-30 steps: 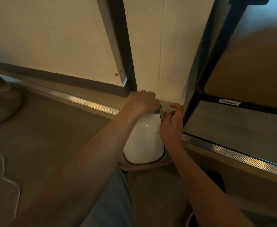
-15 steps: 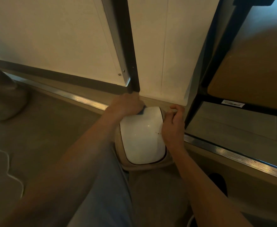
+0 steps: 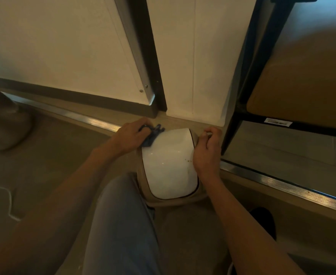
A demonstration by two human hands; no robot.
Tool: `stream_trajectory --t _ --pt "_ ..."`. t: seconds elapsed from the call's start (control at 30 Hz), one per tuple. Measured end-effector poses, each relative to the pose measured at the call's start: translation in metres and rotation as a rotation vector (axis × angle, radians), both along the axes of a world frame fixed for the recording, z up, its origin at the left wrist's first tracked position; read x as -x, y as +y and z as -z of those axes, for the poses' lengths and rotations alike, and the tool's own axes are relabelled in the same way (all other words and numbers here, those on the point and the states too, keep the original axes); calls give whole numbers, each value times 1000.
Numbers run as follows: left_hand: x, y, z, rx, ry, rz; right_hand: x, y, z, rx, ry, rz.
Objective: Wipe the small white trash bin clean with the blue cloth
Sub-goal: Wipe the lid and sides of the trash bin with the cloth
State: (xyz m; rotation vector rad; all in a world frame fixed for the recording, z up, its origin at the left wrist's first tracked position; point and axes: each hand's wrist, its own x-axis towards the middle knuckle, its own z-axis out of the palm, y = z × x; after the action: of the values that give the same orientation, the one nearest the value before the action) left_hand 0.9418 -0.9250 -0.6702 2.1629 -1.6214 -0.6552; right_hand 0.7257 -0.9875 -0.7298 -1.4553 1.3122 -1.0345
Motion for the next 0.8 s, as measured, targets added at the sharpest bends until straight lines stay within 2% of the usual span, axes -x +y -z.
stream_trajectory --t 0.1,0.17,0.2,0.33,0.4,0.47,0.53,0.63,0.7,0.8 --pt "10 -41 3 -245 -129 -72 -1 0 -1 -15 12 -3" --pt "41 -70 1 -305 -256 -44 -1 1 -1 -15 12 -2" --pt "59 -79 -1 -292 -260 -37 0 1 -1 -15 3 -2" --pt "99 -57 -9 30 -179 162 1 0 0 -17 -42 -26" --pt "81 -31 -8 156 -65 248 1 0 1 -6 -27 -31" --pt "50 -10 -3 194 -30 215 0 -1 0 -9 -3 -36" --pt "22 0 1 139 -36 65 0 -1 -1 -24 5 -33" --pt "1 -20 6 -170 -97 -177 1 0 -2 -47 7 -31" --pt "19 -47 2 -297 -205 -144 0 0 -2 -58 0 -32" --pt "76 -77 -7 -224 -284 -74 0 -1 -2 -47 -16 -26"
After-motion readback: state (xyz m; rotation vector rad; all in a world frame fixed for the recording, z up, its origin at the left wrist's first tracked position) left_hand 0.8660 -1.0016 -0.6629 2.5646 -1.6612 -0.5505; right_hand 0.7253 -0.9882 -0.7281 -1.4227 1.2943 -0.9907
